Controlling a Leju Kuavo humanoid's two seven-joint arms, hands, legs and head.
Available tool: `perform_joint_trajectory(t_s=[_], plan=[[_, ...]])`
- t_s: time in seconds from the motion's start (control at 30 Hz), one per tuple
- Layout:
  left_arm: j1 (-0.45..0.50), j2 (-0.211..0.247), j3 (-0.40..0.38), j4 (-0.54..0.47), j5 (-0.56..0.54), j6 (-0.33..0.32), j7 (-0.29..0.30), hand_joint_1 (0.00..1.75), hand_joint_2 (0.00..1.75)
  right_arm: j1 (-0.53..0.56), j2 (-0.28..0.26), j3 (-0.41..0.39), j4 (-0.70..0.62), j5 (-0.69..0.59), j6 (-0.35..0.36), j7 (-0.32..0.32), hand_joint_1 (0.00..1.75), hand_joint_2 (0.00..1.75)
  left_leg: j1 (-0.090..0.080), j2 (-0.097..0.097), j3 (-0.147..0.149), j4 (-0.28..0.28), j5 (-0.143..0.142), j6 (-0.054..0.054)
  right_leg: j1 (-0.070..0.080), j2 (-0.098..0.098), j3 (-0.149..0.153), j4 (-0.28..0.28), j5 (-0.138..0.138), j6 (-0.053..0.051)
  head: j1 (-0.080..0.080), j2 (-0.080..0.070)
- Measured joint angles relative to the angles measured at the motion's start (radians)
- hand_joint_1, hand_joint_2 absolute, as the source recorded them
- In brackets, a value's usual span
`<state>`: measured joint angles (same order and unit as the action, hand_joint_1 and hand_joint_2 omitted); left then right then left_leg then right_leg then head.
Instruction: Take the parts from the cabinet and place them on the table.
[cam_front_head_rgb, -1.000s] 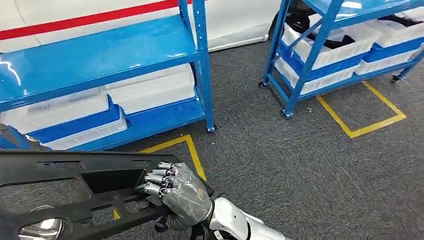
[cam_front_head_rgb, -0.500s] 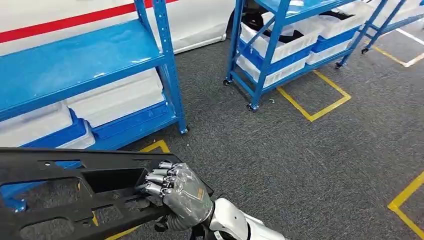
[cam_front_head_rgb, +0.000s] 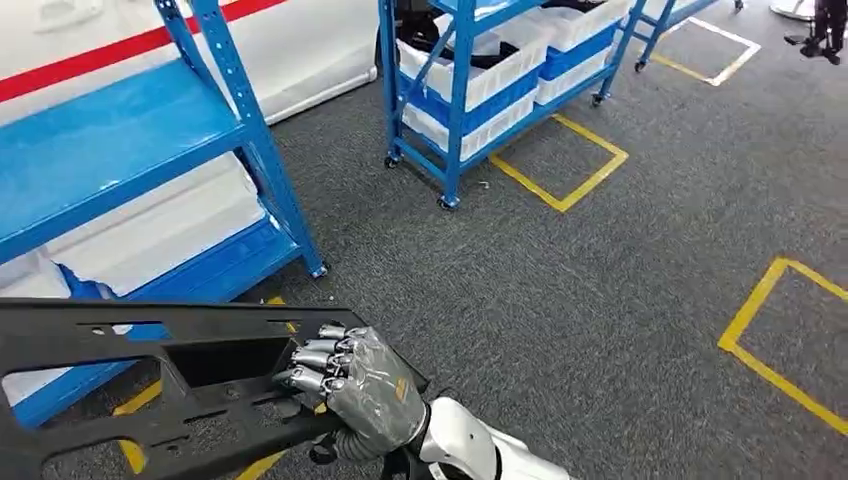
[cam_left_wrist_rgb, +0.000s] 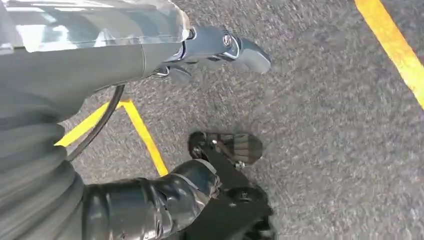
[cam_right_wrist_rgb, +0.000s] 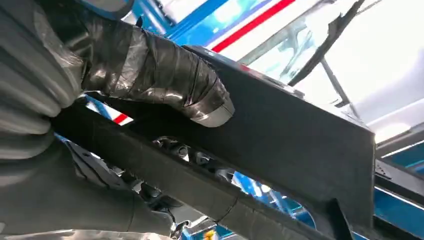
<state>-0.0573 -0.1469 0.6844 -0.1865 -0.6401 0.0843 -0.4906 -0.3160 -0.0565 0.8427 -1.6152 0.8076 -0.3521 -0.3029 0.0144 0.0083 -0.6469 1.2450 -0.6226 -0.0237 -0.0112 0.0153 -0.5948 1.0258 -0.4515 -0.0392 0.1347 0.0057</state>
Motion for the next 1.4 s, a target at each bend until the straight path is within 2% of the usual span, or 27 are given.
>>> perform_joint_trajectory(t_s=[0.07,0.13,0.17,0.23,0.37,0.4,0.43,0.47,0.53,0.57,0.6,0.67,0.7,0.73,0.87,0.9,0.93,0.97,1.03,1.07,1.1,1.17,1.2,1.23,1.27,1.37,1.4], plan=[[0.001,0.0,0.0,0.0,-0.001,0.0,0.0,0.0,1.75,0.001,0.0,0.0,0.002,0.0,-0.002,0.0,1.75,1.75,0.003,0.0,-0.023,0.061,-0.006,-0.004,-0.001,0.027,-0.005,0.003,0.004,0.004,0.0,0.0],[0.001,0.001,0.0,0.0,-0.003,0.001,0.0,0.0,1.75,0.001,0.0,0.0,0.002,0.001,-0.003,0.0,1.75,1.75,0.01,-0.005,0.038,-0.054,0.073,-0.007,-0.006,0.058,-0.009,0.01,0.006,0.008,0.0,0.0],[0.0,0.001,0.0,0.0,-0.006,0.001,0.0,0.0,1.75,0.001,0.0,0.0,0.002,0.002,-0.004,0.0,1.75,1.75,0.015,-0.026,0.082,-0.141,0.116,-0.01,-0.009,0.071,-0.011,0.015,0.005,0.013,0.0,0.0],[0.003,0.001,0.0,0.0,-0.008,0.0,0.0,0.0,1.75,-0.001,0.0,0.0,0.003,0.003,-0.006,0.0,1.75,1.75,0.019,-0.113,0.118,-0.226,0.114,-0.013,-0.008,0.095,-0.026,0.031,0.004,0.031,-0.001,0.0],[-0.002,0.001,0.0,0.0,-0.009,-0.001,0.0,0.0,1.75,0.003,0.001,0.0,0.004,0.003,-0.008,0.0,1.75,1.75,0.016,-0.062,0.116,-0.23,0.124,0.018,-0.014,0.147,-0.046,0.019,0.029,0.066,-0.001,0.0],[-0.003,0.001,0.0,0.0,-0.009,-0.001,0.002,0.0,1.75,0.004,0.0,-0.001,0.004,0.003,-0.009,0.0,1.75,1.75,0.017,-0.044,0.116,-0.234,0.129,0.027,-0.013,0.101,-0.049,0.033,0.016,0.064,0.0,0.0],[-0.003,0.0,0.001,0.0,-0.01,-0.001,0.002,0.0,1.75,0.001,0.0,-0.001,0.004,0.003,-0.01,0.0,1.75,1.75,0.014,-0.03,0.114,-0.236,0.131,0.036,-0.006,0.043,-0.069,0.075,-0.019,0.063,0.001,0.0],[-0.001,0.001,0.001,0.0,-0.01,-0.001,0.003,0.0,1.75,0.001,0.0,-0.001,0.004,0.005,-0.01,0.0,1.75,1.75,0.007,-0.012,0.111,-0.236,0.132,0.042,-0.005,0.01,-0.106,0.159,-0.068,0.064,0.001,0.0],[0.002,0.001,0.001,0.0,-0.011,-0.001,0.005,0.0,1.75,0.003,0.0,-0.001,0.006,0.006,-0.01,0.0,1.75,1.75,-0.002,0.021,0.105,-0.232,0.132,0.045,-0.005,-0.006,-0.164,0.298,-0.128,0.065,0.001,0.0],[0.001,0.002,0.001,0.0,-0.011,-0.001,0.005,0.0,1.75,0.004,0.0,-0.001,0.008,0.006,-0.012,0.0,1.75,1.75,-0.005,0.036,0.103,-0.231,0.131,0.046,-0.005,-0.008,-0.171,0.323,-0.129,0.063,0.0,0.0],[0.0,0.002,0.001,0.0,-0.013,-0.001,0.006,0.0,1.75,0.004,0.0,-0.001,0.01,0.008,-0.012,0.0,1.75,1.75,-0.008,0.051,0.101,-0.229,0.131,0.046,-0.004,-0.011,-0.154,0.3,-0.111,0.06,0.001,0.0],[-0.004,0.001,0.001,0.0,-0.013,-0.001,0.006,0.0,1.75,0.004,0.0,-0.001,0.01,0.011,-0.012,0.0,1.75,1.75,-0.013,0.078,0.103,-0.229,0.129,0.048,0.002,-0.029,-0.053,0.137,-0.037,0.045,0.001,0.0],[-0.005,0.001,0.001,0.0,-0.015,-0.001,0.006,0.0,1.75,0.003,0.0,-0.001,0.01,0.012,-0.013,0.0,1.75,1.75,-0.015,0.086,0.105,-0.229,0.129,0.047,0.01,-0.062,-0.004,0.057,-0.016,0.034,0.001,0.0],[-0.005,0.0,0.001,0.0,-0.016,-0.001,0.008,0.0,1.75,0.001,0.0,-0.001,0.01,0.013,-0.013,0.0,1.75,1.75,-0.019,0.095,0.104,-0.23,0.127,0.044,0.024,-0.11,0.008,0.025,-0.038,0.022,0.0,0.0],[-0.008,0.0,0.002,0.0,-0.018,0.0,0.009,0.0,1.75,0.002,0.002,-0.001,0.01,0.016,-0.014,0.0,1.75,1.75,-0.022,0.139,0.112,-0.234,0.127,0.03,0.029,-0.056,-0.001,0.01,-0.02,0.007,0.0,0.0],[-0.009,0.0,0.002,0.0,-0.018,0.0,0.009,0.0,1.75,0.003,0.003,-0.001,0.01,0.017,-0.015,0.0,1.75,1.75,-0.017,0.119,0.107,-0.228,0.115,0.023,0.011,-0.046,0.009,-0.003,-0.01,0.001,0.001,0.0],[-0.009,0.002,0.003,0.0,-0.019,0.0,0.009,0.0,1.75,0.002,0.003,-0.001,0.011,0.018,-0.016,0.0,1.75,1.75,-0.013,0.051,0.095,-0.193,0.086,0.017,0.011,-0.034,0.009,-0.009,-0.005,-0.004,0.001,0.0],[-0.007,0.002,0.004,0.0,-0.019,0.0,0.01,0.0,1.75,0.0,0.005,-0.001,0.011,0.018,-0.017,-0.001,1.75,1.75,-0.011,0.02,0.068,-0.131,0.045,0.015,0.01,-0.026,0.006,-0.009,-0.002,-0.008,0.0,0.0],[-0.004,0.002,0.005,0.0,-0.019,0.0,0.01,0.0,1.75,0.002,0.007,-0.001,0.014,0.018,-0.017,-0.001,1.75,1.75,-0.007,0.0,0.003,0.013,-0.018,0.007,0.01,0.0,0.001,-0.006,-0.001,-0.009,0.0,0.0],[-0.002,0.002,0.005,0.0,-0.02,0.001,0.011,0.0,1.75,0.002,0.008,-0.001,0.016,0.018,-0.017,-0.001,1.75,1.75,-0.004,0.0,-0.017,0.055,-0.022,0.003,0.009,0.015,0.0,-0.002,-0.001,-0.009,0.0,0.0],[-0.002,0.002,0.006,0.0,-0.022,0.002,0.012,0.0,1.75,0.002,0.008,-0.001,0.018,0.018,-0.018,-0.001,1.75,1.75,-0.001,0.0,-0.015,0.05,-0.004,0.0,0.008,0.03,-0.001,0.001,-0.001,-0.009,0.0,0.0],[-0.003,0.003,0.007,0.0,-0.028,0.007,0.012,0.0,1.75,0.001,0.011,-0.001,0.021,0.018,-0.018,-0.001,1.75,1.75,0.009,-0.01,0.042,-0.079,0.086,-0.007,0.002,0.063,-0.003,0.012,-0.005,-0.002,0.0,0.0],[-0.003,0.005,0.007,0.0,-0.029,0.008,0.012,0.0,1.75,0.0,0.013,-0.001,0.021,0.019,-0.018,-0.001,1.75,1.75,0.017,-0.037,0.078,-0.158,0.127,-0.012,-0.001,0.075,-0.005,0.021,-0.009,0.005,0.0,0.0],[0.0,0.005,0.008,0.0,-0.03,0.009,0.013,0.0,1.75,-0.001,0.016,-0.001,0.023,0.02,-0.019,0.0,1.75,1.75,0.023,-0.098,0.092,-0.188,0.114,-0.017,-0.001,0.085,-0.013,0.029,-0.012,0.011,0.0,0.0],[-0.001,0.005,0.008,0.0,-0.032,0.013,0.015,0.0,1.75,-0.004,0.019,-0.001,0.024,0.02,-0.02,0.001,1.75,1.75,0.021,-0.101,0.099,-0.212,0.109,-0.008,0.002,0.099,-0.026,0.045,-0.014,0.019,0.001,0.0],[-0.007,0.005,0.01,0.0,-0.035,0.02,0.018,0.0,1.75,-0.002,0.022,-0.001,0.027,0.022,-0.023,0.003,1.75,1.75,0.012,-0.067,0.093,-0.203,0.116,0.011,-0.004,0.135,-0.038,0.035,0.003,0.043,0.0,0.0],[-0.006,0.005,0.011,0.0,-0.036,0.02,0.018,0.0,1.75,-0.001,0.021,-0.001,0.027,0.022,-0.023,0.003,1.75,1.75,0.02,-0.049,0.095,-0.212,0.122,0.022,-0.007,0.131,-0.043,0.042,-0.003,0.044,0.0,0.0]])
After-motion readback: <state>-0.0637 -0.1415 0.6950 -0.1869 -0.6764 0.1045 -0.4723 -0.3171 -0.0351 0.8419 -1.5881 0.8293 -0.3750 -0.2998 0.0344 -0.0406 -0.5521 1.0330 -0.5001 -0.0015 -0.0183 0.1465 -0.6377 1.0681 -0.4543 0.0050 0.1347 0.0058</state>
